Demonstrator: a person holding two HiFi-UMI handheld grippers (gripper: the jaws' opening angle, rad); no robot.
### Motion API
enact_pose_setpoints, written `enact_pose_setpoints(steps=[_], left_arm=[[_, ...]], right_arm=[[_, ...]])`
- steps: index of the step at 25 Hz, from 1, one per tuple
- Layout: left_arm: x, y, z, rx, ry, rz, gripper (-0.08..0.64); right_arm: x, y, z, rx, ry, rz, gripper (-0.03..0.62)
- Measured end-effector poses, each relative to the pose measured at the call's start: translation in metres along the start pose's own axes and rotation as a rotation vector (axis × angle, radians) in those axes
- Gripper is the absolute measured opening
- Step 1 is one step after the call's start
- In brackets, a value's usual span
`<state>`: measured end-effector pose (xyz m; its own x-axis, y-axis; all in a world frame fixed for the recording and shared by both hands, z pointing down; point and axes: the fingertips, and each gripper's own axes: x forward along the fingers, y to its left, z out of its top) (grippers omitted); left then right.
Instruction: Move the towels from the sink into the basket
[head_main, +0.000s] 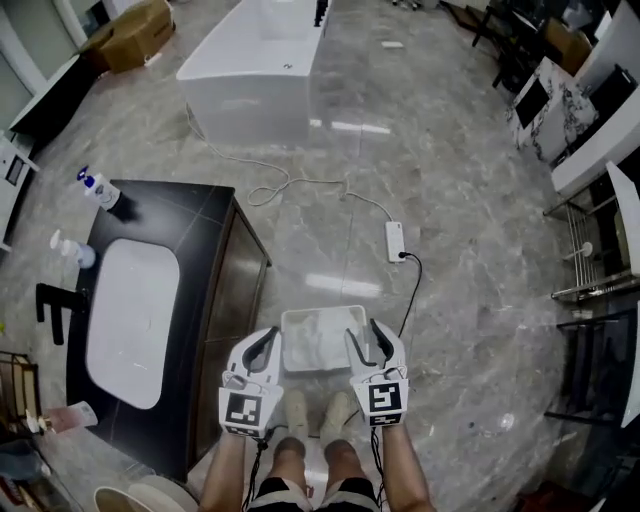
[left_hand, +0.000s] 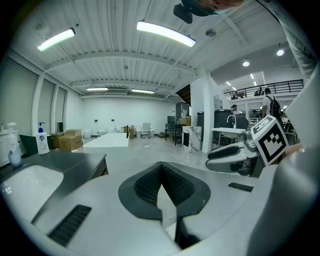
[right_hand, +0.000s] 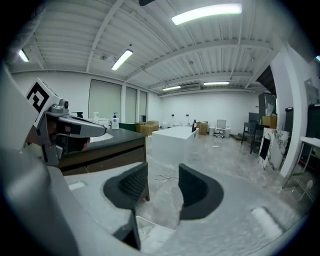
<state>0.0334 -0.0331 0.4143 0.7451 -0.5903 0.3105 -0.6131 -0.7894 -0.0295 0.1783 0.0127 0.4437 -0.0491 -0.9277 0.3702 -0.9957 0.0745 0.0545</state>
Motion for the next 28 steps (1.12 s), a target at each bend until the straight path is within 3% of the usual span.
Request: enact_pose_setpoints(steps=[6, 12, 19, 23, 28], left_arm=[[-0.032, -0.010, 0.082, 0.024, -0.025, -0.014, 0.009], [-0.067, -0.023, 0.135, 0.037, -0.064, -0.018, 0.009], [-0.109, -0.029, 0.161, 0.061, -0.085, 0.000, 0.009], [-0.128, -0.036, 0.163, 0.079, -0.087, -0.004, 0.009], [-0.142, -0.035, 0.158, 0.076, -0.082, 0.005, 0.009]], right_arm=[[-0.055, -0.015, 0.088, 0.006, -0.051, -0.054, 0.135], [-0.108, -0.014, 0.148, -0.009, -0.100, -0.097, 0.068], [-0.154, 0.001, 0.182, -0.025, -0.161, -0.117, 0.042], [-0.173, 0.006, 0.184, -0.023, -0.168, -0.136, 0.004], [-0.183, 0.011, 0.179, -0.004, -0.160, -0.147, 0.000]])
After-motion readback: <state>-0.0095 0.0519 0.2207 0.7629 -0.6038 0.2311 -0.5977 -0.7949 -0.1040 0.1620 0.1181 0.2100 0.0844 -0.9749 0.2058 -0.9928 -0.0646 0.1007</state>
